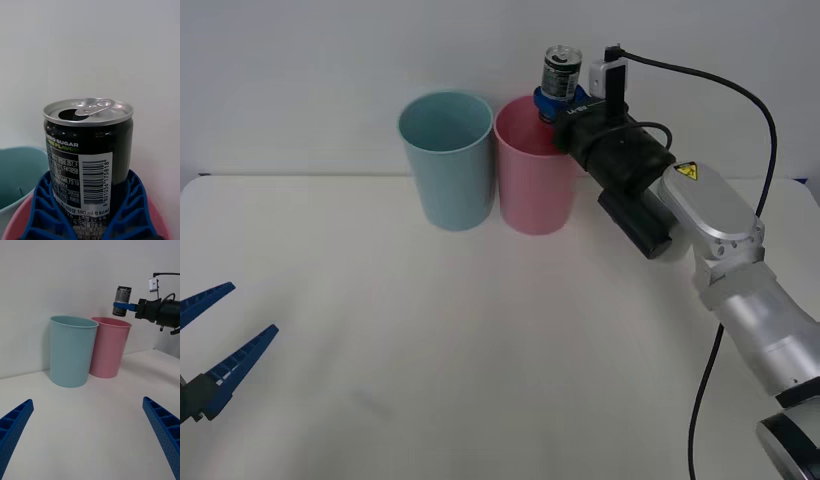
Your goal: Grasp the object on the table and drop it into the matching bin: aluminum can to the light blue bin, PET bottle to the pink bin.
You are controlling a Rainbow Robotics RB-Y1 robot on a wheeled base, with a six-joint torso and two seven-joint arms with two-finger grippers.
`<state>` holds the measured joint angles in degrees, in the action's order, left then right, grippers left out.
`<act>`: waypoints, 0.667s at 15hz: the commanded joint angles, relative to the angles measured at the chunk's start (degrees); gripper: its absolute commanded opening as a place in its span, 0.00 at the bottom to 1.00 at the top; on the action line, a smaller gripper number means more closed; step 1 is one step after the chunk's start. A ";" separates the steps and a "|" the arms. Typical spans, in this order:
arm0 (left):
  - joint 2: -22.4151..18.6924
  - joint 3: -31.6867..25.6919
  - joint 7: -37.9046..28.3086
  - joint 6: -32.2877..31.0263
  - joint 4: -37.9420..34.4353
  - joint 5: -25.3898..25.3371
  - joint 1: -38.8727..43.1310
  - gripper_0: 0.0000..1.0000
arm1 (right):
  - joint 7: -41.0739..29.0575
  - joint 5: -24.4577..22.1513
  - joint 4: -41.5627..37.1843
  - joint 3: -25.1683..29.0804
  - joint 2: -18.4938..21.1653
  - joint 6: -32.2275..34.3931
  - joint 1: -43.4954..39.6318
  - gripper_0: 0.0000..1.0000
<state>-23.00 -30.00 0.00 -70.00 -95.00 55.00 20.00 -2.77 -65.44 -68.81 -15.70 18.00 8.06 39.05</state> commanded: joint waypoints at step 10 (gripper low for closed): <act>0.00 0.00 0.00 0.00 0.00 0.00 0.00 1.00 | 0.04 -1.00 3.59 -3.81 -7.80 -5.07 5.16 0.00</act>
<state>-23.00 -30.00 0.00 -70.00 -95.00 55.00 20.00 -2.97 -66.25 -67.11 -19.57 11.15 3.07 43.07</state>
